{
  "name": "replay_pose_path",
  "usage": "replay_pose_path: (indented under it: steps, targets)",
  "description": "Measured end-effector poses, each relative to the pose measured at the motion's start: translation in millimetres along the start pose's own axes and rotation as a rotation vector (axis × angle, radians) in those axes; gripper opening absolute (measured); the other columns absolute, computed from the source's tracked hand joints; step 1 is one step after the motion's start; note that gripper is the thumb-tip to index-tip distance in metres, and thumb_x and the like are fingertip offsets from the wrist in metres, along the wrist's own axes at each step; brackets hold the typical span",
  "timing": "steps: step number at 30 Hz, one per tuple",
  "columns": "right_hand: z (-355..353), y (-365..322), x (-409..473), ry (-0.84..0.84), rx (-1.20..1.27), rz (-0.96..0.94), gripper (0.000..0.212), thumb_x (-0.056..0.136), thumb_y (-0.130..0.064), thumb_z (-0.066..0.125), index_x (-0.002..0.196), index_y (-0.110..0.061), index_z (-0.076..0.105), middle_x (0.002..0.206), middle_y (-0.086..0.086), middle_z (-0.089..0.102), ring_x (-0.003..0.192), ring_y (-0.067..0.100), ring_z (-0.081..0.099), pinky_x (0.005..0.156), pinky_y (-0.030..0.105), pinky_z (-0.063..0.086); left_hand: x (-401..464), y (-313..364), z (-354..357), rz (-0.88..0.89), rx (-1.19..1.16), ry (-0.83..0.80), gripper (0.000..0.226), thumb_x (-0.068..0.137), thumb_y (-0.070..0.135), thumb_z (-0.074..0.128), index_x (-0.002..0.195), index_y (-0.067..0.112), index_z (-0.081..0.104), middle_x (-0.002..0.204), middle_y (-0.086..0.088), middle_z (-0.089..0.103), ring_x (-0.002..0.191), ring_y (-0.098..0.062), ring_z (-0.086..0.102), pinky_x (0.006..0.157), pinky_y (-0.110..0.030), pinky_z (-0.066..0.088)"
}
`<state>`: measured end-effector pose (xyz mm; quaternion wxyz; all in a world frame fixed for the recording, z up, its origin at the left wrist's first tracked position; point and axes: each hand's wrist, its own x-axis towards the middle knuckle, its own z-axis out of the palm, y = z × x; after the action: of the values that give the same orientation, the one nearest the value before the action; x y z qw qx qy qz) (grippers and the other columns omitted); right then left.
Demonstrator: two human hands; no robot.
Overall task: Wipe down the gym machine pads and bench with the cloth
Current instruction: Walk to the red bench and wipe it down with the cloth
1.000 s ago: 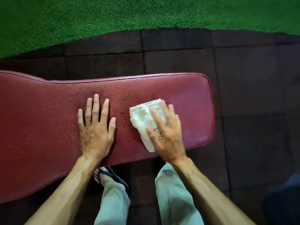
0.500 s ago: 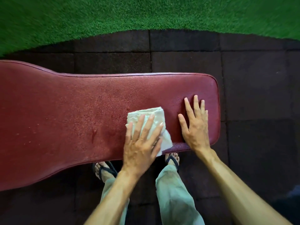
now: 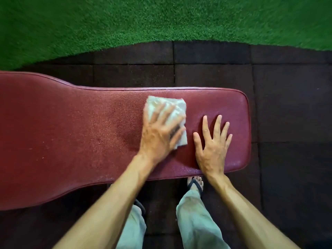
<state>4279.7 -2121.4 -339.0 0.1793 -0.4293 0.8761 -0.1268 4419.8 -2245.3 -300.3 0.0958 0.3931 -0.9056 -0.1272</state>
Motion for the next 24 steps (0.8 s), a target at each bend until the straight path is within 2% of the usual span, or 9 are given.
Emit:
replay_pose_path:
  steps: [3,7,11,13,16,20,24]
  targets:
    - [-3.6,1.5,-0.4,-0.008,0.021,-0.019,0.062,0.1,-0.058,0.03,0.157,-0.035,0.025,0.169,0.01,0.006,0.155,0.039,-0.001,0.121,0.064,0.008,-64.7,-0.4,-10.0,0.156,-0.003,-0.052,0.029,0.094,0.041,0.059,0.118,0.029,0.07,0.137,-0.004,0.06,0.136,-0.028,0.048,0.11,-0.062,0.033]
    - [-6.0,-11.2,-0.8,-0.035,0.018,-0.033,0.061,0.099,-0.059,0.032,0.156,-0.038,0.025,0.169,0.012,0.005,0.154,0.045,-0.001,0.119,0.071,0.009,-119.4,-84.5,-53.5,0.148,0.075,-0.097,0.035,0.095,0.041,0.054,0.126,0.029,0.065,0.142,-0.007,0.055,0.137,-0.03,0.044,0.11,-0.063,0.033]
    - [3.8,-53.5,-1.9,-0.057,0.0,-0.194,0.057,0.1,-0.057,0.036,0.154,-0.04,0.031,0.169,0.01,0.007,0.153,0.048,0.0,0.116,0.07,0.008,-73.7,-146.5,-76.2,-0.012,0.113,-0.046,0.037,0.094,0.043,0.051,0.125,0.027,0.065,0.138,-0.01,0.057,0.135,-0.033,0.043,0.112,-0.062,0.029]
    - [11.5,-74.8,1.6,-0.037,0.028,-0.182,0.055,0.1,-0.056,0.037,0.153,-0.042,0.032,0.169,0.008,0.007,0.152,0.049,-0.003,0.116,0.071,0.006,-34.5,-143.0,-64.3,-0.12,0.103,0.022,0.036,0.095,0.045,0.051,0.124,0.029,0.065,0.137,-0.009,0.057,0.135,-0.033,0.043,0.113,-0.061,0.027]
    - [18.1,-88.3,5.2,0.007,0.065,-0.106,0.053,0.101,-0.053,0.037,0.153,-0.043,0.033,0.17,0.005,0.007,0.152,0.049,-0.004,0.117,0.07,0.006,-8.2,-110.7,-42.0,-0.126,0.089,0.075,0.037,0.094,0.049,0.053,0.123,0.031,0.066,0.138,-0.004,0.057,0.136,-0.029,0.043,0.114,-0.059,0.027]
    - [20.4,-89.1,0.6,0.004,0.046,-0.096,0.054,0.102,-0.05,0.037,0.155,-0.042,0.028,0.17,0.005,0.005,0.153,0.046,-0.004,0.118,0.068,0.005,-66.5,-82.9,-37.5,0.087,0.019,0.005,0.035,0.093,0.046,0.059,0.123,0.03,0.067,0.138,-0.005,0.058,0.139,-0.028,0.043,0.114,-0.063,0.025]
    - [24.0,-103.2,-3.0,0.019,0.069,-0.043,0.054,0.102,-0.048,0.034,0.155,-0.039,0.027,0.169,0.006,0.005,0.154,0.043,-0.004,0.118,0.071,0.005,-133.4,-133.2,-70.5,0.277,0.031,-0.127,0.036,0.093,0.045,0.06,0.126,0.032,0.065,0.143,-0.004,0.054,0.139,-0.028,0.044,0.108,-0.062,0.036]
